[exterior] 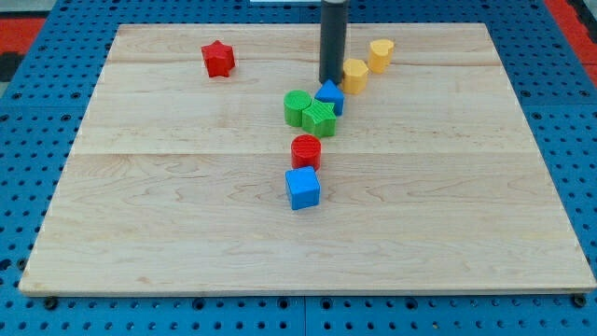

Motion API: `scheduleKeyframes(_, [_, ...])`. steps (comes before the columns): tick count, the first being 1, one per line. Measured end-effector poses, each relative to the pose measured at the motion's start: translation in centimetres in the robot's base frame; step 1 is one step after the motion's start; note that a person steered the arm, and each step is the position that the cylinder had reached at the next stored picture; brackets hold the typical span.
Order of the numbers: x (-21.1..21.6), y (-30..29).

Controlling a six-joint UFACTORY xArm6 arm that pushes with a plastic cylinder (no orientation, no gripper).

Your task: Move the green circle into the triangle

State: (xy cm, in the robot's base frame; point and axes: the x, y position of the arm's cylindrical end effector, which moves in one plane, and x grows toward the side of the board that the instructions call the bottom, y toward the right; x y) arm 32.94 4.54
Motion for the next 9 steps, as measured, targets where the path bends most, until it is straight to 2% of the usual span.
scheduleKeyframes(1, [2.1, -3.1])
scheduleKeyframes(2, [0.3, -3.2])
scheduleKeyframes(3, [-2.5, -7.6])
scheduleKeyframes(4, [2.0, -8.4])
scheduleKeyframes(5, [3.3, -7.9])
scheduleKeyframes(6, [2.6, -8.2])
scheduleKeyframes(7, [-1.1, -9.2])
scheduleKeyframes(8, [-3.0, -6.9])
scheduleKeyframes(9, [-1.7, -13.1])
